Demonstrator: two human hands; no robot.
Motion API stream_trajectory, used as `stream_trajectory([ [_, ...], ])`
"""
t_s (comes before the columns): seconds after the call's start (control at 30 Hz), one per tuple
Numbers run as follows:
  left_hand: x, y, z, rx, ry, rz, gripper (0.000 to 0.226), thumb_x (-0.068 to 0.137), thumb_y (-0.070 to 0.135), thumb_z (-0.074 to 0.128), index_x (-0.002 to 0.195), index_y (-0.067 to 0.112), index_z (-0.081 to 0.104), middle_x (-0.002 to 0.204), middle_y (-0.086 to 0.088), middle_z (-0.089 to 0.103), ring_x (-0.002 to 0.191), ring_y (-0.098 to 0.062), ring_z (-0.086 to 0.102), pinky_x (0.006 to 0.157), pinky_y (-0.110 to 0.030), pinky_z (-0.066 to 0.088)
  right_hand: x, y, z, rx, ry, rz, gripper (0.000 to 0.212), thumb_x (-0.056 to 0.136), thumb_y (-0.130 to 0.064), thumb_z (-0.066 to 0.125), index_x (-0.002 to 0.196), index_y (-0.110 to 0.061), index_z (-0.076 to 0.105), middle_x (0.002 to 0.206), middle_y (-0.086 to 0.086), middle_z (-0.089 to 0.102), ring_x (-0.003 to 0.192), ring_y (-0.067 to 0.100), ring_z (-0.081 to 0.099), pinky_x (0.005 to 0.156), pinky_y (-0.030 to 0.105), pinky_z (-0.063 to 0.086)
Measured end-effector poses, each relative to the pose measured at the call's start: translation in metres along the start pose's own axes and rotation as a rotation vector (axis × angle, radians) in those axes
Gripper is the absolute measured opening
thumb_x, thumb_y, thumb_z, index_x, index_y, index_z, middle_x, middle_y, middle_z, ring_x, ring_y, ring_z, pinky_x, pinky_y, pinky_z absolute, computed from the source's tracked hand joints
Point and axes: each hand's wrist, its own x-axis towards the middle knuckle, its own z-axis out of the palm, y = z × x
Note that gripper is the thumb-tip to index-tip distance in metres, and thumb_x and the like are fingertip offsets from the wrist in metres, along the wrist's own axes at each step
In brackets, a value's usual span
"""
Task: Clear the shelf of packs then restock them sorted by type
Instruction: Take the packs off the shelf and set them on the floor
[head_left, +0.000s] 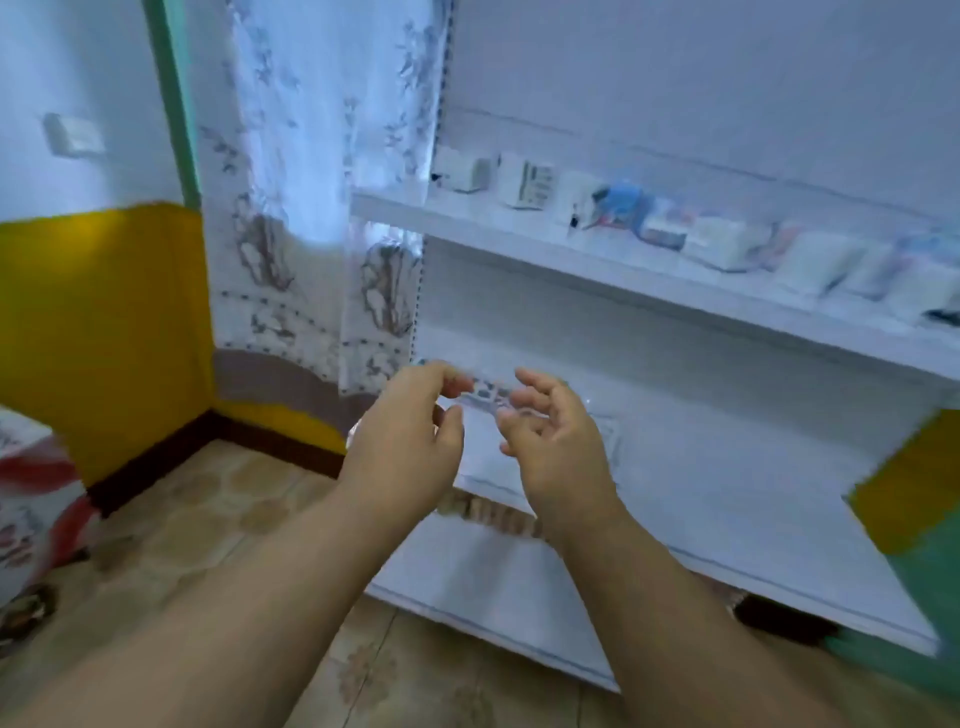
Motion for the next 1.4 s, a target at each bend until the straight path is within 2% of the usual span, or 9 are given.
stream_trajectory([
  [0.17,0.015,0.122,0.073,-0.155,-0.051,0.134,0.022,0.096,0.017,0.055,0.104,0.038,0.053,0.089,0.018,0.054,0.077,-0.002,0.056,0.068,-0.025,0.045,-0.002,-0.027,-0.150,-0.010,0.205,-0.067,0.034,0.092,-0.015,0.065,0.116,-0.037,0.055,0.114,-0.003,0.059,0.090,0.010,0.063,0.086,0.040,0.056],
  [0.37,0.016,0.230,0.164,-0.274,-0.088,0.215,0.023,0.095,0.016,0.056,0.108,0.035,0.055,0.095,0.018,0.057,0.075,-0.003,0.056,0.058,-0.014,0.036,0.001,-0.034,-0.293,-0.080,0.371,-0.115,0.031,0.093,-0.022,0.065,0.118,-0.038,0.055,0.113,-0.008,0.059,0.091,0.007,0.062,0.085,0.032,0.056],
  [0.67,0.075,0.305,0.275,-0.310,-0.252,0.360,0.026,0.095,0.020,0.056,0.106,0.043,0.052,0.103,0.023,0.057,0.079,0.003,0.056,0.071,-0.023,0.048,0.059,-0.015,-0.401,-0.099,0.578,-0.119,0.031,0.092,-0.020,0.066,0.115,-0.037,0.056,0.112,-0.013,0.060,0.091,0.006,0.063,0.082,0.032,0.058],
  [0.83,0.117,0.339,0.338,-0.303,-0.324,0.426,0.024,0.095,0.020,0.056,0.110,0.039,0.054,0.103,0.023,0.056,0.082,0.003,0.055,0.068,-0.015,0.044,0.094,0.000,-0.454,-0.156,0.674,-0.085,0.029,0.092,-0.021,0.066,0.111,-0.040,0.055,0.112,-0.011,0.058,0.093,0.011,0.062,0.080,0.035,0.058],
  [0.93,0.139,0.369,0.378,-0.322,-0.347,0.459,0.022,0.096,0.019,0.055,0.110,0.036,0.056,0.103,0.021,0.056,0.084,0.004,0.055,0.073,-0.019,0.046,0.113,0.013,-0.493,-0.187,0.695,-0.066,0.027,0.094,-0.022,0.064,0.112,-0.039,0.056,0.114,-0.009,0.058,0.093,0.013,0.062,0.082,0.034,0.057],
  [1.03,0.158,0.399,0.421,-0.336,-0.360,0.482,0.021,0.097,0.016,0.054,0.109,0.033,0.057,0.103,0.017,0.058,0.084,0.003,0.054,0.067,-0.012,0.040,0.140,0.028,-0.535,-0.203,0.712,-0.002,0.024,0.095,-0.022,0.061,0.114,-0.037,0.057,0.113,-0.009,0.058,0.096,0.014,0.062,0.088,0.040,0.056],
  [1.1,0.170,0.417,0.451,-0.351,-0.367,0.472,0.022,0.096,0.015,0.053,0.110,0.032,0.056,0.105,0.015,0.059,0.079,-0.003,0.056,0.065,-0.017,0.041,0.163,0.038,-0.567,-0.206,0.710,0.024,0.024,0.096,-0.020,0.058,0.114,-0.035,0.057,0.114,-0.008,0.059,0.097,0.014,0.060,0.091,0.042,0.055],
  [1.23,0.194,0.445,0.501,-0.340,-0.312,0.425,0.023,0.096,0.014,0.053,0.107,0.034,0.056,0.106,0.016,0.060,0.077,-0.004,0.059,0.069,-0.024,0.047,0.218,0.050,-0.627,-0.323,0.623,0.047,0.030,0.098,-0.015,0.050,0.121,-0.033,0.057,0.122,-0.004,0.058,0.101,0.015,0.058,0.083,0.030,0.050],
  [1.4,0.229,0.466,0.537,-0.360,-0.159,0.324,0.028,0.094,0.005,0.048,0.100,0.031,0.058,0.094,0.016,0.061,0.090,-0.009,0.063,0.076,-0.038,0.057,0.296,0.064,-0.670,-0.748,0.405,0.179,0.052,0.094,-0.034,0.051,0.144,-0.038,0.039,0.143,0.005,0.051,0.123,0.030,0.051,0.103,0.038,0.043],
])
